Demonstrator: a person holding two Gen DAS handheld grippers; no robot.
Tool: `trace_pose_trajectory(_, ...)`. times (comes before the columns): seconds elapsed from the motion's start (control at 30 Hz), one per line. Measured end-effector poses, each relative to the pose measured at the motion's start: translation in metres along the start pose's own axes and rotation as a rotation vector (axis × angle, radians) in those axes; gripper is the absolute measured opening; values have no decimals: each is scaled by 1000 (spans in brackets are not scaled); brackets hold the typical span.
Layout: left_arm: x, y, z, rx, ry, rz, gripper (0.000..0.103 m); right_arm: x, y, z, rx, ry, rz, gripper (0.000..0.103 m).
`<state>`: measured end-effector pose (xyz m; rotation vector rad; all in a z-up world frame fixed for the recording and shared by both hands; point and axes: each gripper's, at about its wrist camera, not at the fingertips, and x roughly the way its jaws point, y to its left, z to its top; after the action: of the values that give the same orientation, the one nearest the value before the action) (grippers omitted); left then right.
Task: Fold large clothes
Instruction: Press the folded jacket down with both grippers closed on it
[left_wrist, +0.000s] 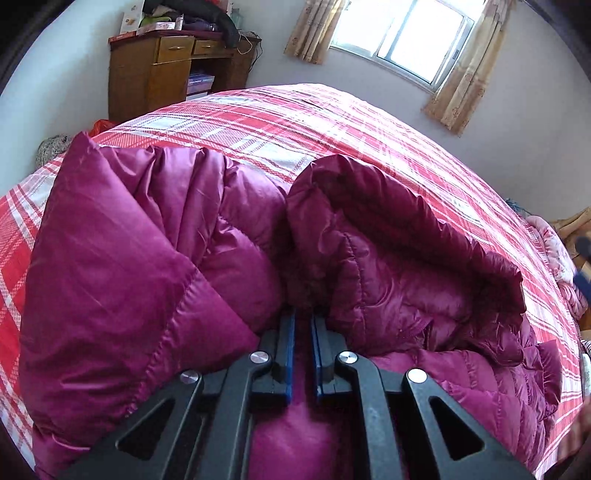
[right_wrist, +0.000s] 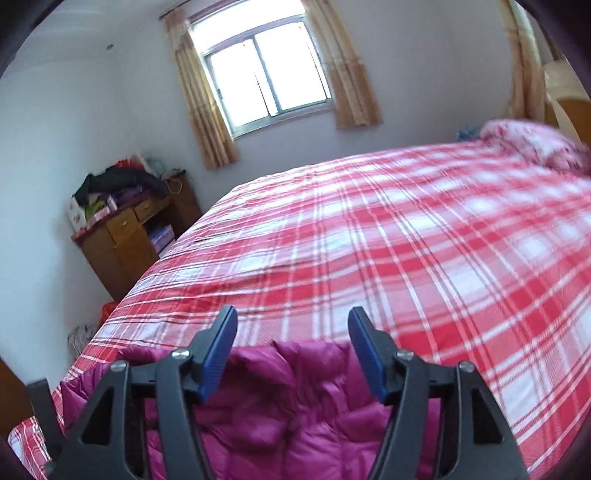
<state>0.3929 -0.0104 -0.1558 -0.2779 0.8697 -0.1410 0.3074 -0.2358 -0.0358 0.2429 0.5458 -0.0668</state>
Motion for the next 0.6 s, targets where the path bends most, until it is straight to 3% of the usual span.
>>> trace_pose_trajectory(0.07, -1, -1, 0, 1, -3, 1, 9, 27, 23, 7, -56, 95, 24, 28)
trace_pose_trajectory(0.1, 0, 0, 0, -2, -4, -3, 9, 42, 29, 6, -48, 155, 41, 22)
trace_pose_trajectory(0.2, -2, 5, -1, -20, -4, -24, 9, 80, 29, -18, 20, 352, 84, 20)
trace_pose_trajectory(0.3, 0, 7, -1, -22, -2, -26, 9, 102, 15, -62, 45, 479, 86, 19)
trace_pose_trajectory(0.47, -19, -1, 4, 45, 14, -9, 9, 88, -1, -76, 30, 355, 174, 14)
trace_pose_trajectory(0.6, -64, -11, 26, 89, -101, -38, 9, 80, 11, -81, -51, 319, 126, 15)
